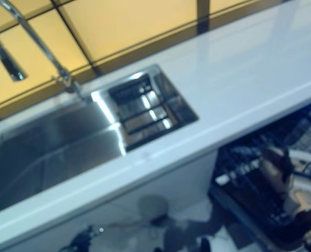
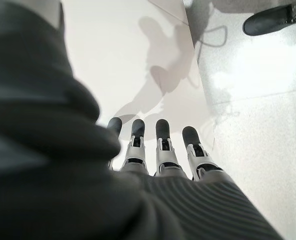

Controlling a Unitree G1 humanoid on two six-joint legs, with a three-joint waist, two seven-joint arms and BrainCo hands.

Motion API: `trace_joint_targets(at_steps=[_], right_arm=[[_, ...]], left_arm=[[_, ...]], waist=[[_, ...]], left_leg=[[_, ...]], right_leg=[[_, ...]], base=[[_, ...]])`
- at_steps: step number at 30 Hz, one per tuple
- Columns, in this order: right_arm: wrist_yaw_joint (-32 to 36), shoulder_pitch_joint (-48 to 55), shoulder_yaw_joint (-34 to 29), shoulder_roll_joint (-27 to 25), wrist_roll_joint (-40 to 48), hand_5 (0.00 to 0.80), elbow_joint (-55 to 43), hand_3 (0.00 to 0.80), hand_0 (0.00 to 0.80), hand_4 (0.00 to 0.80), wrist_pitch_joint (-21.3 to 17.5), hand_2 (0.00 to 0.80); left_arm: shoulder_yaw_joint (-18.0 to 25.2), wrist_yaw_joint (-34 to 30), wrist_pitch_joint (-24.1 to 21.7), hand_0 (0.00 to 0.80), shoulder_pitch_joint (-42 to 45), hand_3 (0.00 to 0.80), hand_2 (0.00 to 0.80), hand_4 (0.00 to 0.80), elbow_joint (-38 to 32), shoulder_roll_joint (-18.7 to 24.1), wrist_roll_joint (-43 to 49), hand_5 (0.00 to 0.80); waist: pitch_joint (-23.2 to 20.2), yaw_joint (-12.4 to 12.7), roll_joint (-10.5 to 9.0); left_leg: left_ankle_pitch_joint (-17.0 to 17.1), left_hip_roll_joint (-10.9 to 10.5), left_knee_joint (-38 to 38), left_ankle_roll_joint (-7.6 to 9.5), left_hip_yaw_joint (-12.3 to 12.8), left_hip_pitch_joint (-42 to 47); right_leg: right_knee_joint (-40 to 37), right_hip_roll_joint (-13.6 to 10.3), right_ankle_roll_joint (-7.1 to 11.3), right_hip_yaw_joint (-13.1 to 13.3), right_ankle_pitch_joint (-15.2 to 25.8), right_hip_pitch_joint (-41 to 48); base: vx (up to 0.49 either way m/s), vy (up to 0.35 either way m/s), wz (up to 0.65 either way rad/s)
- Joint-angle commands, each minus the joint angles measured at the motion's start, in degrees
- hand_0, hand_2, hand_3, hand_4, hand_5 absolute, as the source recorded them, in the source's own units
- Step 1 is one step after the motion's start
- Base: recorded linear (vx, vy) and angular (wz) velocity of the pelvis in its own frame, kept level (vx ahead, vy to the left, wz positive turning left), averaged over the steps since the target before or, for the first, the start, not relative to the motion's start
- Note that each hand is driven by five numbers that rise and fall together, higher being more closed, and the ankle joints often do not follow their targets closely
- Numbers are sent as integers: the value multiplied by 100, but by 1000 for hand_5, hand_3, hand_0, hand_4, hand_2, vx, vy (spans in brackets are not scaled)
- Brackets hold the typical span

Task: Take plates into dishwasher

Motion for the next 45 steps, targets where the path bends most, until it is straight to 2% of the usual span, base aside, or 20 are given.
trace_joint_targets(at_steps=[1,11,12,13,14,21,28,34,45], right_arm=[[-59,-754,376,-117,-254,800,460,800,800,800,217,800],[154,-667,293,-72,-159,800,628,800,800,800,274,800],[143,-662,279,-73,-94,524,634,524,524,524,263,524],[119,-661,263,-80,-28,66,621,66,66,66,257,66],[105,-656,246,-76,-17,0,609,0,0,0,264,0],[64,-587,125,-52,35,0,477,0,0,0,304,0],[149,-512,-33,-120,167,0,204,0,0,0,486,0],[534,-495,-436,-360,514,0,-206,0,0,0,761,0],[1269,-1016,-1220,-1672,1033,0,-535,0,0,0,933,0]], left_arm=[[-232,-18,-132,0,-254,0,0,0,61,134,-199,0],[-239,-73,-94,0,-247,0,0,0,-41,144,-158,0],[-235,-73,-97,0,-250,0,0,0,-38,146,-150,0],[-232,-77,-104,0,-247,0,0,0,-27,152,-149,0],[-228,-80,-112,0,-247,0,0,0,-20,154,-146,0],[-192,-50,-92,0,-250,0,0,0,-13,182,-125,0],[-118,-30,-91,0,-200,0,0,0,18,207,-64,0],[-42,-1,-94,0,-205,0,0,0,114,291,3,0],[84,203,-84,0,-289,0,0,0,387,431,43,0]], waist=[[-47,142,-350],[-43,163,-353],[-42,163,-366],[-42,161,-380],[-40,159,-391],[-85,140,-502],[-171,122,-706],[-242,74,-958],[-446,-57,-1372]], left_leg=[[-632,-223,-14,340,-243,239],[-604,-222,-14,333,-274,228],[-603,-221,-14,334,-278,228],[-603,-218,-14,334,-276,234],[-604,-214,-14,334,-272,243],[-619,-186,-14,337,-254,276],[-639,-121,-14,333,-199,352],[-662,-60,-14,332,-151,451],[-726,-8,-14,329,11,632]], right_leg=[[23,-344,344,-125,-314,17],[23,-348,325,-130,-328,49],[23,-344,322,-124,-328,52],[23,-341,321,-119,-328,57],[23,-338,320,-116,-327,63],[23,-304,323,-79,-340,106],[23,-256,330,-50,-346,182],[23,-202,342,-28,-337,269],[23,-123,389,64,-328,394]], base=[[0,0,0],[0,0,0],[0,0,0],[0,0,0],[0,0,0],[0,0,0],[0,0,0],[0,0,0],[-5,43,-2]])
